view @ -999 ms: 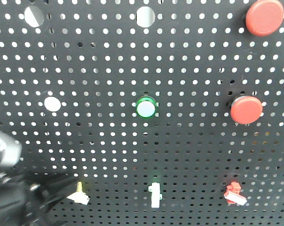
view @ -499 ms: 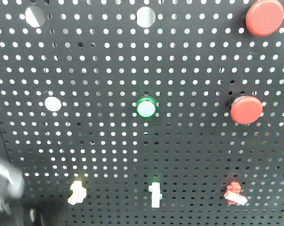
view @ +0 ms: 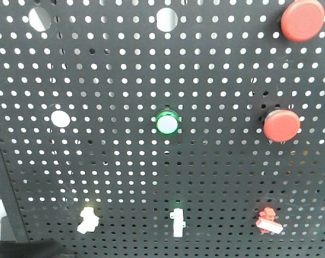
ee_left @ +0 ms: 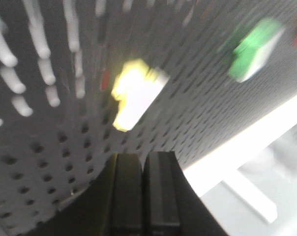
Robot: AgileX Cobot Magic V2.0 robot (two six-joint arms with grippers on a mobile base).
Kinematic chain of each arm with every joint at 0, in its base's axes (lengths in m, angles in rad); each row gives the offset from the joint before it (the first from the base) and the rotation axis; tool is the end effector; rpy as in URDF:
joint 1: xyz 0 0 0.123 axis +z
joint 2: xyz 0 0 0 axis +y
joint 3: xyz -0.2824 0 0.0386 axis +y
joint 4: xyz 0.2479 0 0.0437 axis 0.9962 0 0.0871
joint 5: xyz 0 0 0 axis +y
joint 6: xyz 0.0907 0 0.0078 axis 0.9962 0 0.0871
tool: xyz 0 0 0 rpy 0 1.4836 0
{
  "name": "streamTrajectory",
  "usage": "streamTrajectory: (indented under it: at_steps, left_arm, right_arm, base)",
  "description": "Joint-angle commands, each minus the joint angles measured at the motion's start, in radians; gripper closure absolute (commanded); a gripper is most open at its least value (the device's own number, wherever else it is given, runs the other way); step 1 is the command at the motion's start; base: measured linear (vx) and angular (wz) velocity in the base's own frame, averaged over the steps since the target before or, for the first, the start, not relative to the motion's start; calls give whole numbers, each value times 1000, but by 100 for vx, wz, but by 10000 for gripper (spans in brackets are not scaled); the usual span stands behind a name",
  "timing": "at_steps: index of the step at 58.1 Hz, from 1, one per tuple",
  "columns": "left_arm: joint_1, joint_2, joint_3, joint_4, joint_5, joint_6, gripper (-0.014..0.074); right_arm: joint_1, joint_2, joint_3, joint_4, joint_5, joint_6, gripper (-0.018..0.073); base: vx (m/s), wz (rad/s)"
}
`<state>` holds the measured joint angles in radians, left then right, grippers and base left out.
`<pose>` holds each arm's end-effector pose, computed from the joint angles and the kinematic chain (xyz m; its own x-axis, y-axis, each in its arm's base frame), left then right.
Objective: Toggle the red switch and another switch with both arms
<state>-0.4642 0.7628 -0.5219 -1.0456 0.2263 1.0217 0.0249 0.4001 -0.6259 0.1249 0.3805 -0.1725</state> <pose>0.1349 -0.0874 0.3056 -0.2450 0.1088 -0.9634 0.6035 0.7948 -0.0637 0.0774 0.0062 0.3606 -0.0606 -0.0579 -0.9965 -0.0746 0.9958 -0.0533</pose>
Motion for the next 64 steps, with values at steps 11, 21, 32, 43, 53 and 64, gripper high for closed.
streamTrajectory:
  at_steps: [11,21,32,43,53,64]
  left_arm:
    - [-2,-236,113,-15,-34,-89,594]
    - [-2,-315,150,-15,-52,-136,594]
    - [-2,-315,150,-15,-52,-136,594]
    - [-2,-314,150,-15,-61,-136,594]
    - [-2,-314,150,-15,-61,-142,594]
    - [-2,-314,150,-15,-63,-142,594]
  right_arm:
    - [-6,182,-32,549,-29,-554,566]
    - [-6,325,-32,1093,126,-1070,566]
    - [-6,392,-32,1379,177,-1286,566]
    - [55,464,-32,1383,209,-1309,566]
    - [170,523,-32,1383,69,-1309,566]
    - [207,523,-32,1383,8,-1309,566]
  base:
    - [0,0]
    - [0,0]
    - [0,0]
    - [0,0]
    - [0,0]
    - [0,0]
